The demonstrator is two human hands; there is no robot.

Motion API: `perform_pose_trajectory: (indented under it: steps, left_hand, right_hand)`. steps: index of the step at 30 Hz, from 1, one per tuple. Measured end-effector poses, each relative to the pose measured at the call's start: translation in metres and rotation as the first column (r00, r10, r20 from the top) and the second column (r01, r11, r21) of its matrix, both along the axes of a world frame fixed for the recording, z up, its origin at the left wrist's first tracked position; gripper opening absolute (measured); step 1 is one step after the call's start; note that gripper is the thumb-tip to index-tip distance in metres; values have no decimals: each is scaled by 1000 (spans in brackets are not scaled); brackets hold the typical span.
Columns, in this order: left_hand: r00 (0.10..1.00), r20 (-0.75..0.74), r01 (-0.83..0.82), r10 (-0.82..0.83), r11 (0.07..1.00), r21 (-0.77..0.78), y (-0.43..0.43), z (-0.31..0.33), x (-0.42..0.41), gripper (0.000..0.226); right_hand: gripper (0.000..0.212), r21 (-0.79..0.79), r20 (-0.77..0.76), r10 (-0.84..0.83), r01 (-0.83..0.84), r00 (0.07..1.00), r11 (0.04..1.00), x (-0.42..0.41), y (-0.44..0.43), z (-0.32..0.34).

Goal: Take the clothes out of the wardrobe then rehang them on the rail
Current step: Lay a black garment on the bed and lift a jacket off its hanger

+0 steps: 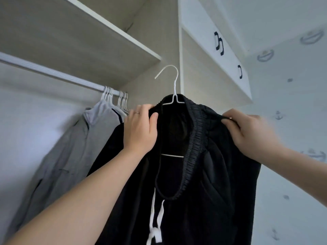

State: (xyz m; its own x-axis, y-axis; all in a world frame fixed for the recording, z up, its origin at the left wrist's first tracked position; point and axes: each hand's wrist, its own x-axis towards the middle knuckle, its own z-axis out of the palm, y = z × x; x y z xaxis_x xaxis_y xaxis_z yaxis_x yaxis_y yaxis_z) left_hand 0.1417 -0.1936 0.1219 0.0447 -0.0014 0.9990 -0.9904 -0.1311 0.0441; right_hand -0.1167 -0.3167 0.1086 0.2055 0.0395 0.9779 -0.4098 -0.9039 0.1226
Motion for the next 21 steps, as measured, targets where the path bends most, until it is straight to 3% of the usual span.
perform_pose_trajectory:
  steps: [6,10,16,21]
  left_hand:
    - [972,59,229,-229,973,22,-75,-20,-132,29]
    - [901,61,425,-430,901,82,-129,-54,-223,27]
    - [683,-74,723,-727,657,215,-211,-128,-368,21]
    - [474,-202,855,-857,393,339,-262,-196,-491,24]
  right_hand:
    - [19,30,15,-232,232,973,972,-157,-30,-38]
    - [12,116,8,-387,383,922,916,-260,-38,-74]
    - [16,275,-101,-610,611,786,742,-406,-33,-140]
    - [14,387,-207,-766,770,608,507,-514,-12,-203]
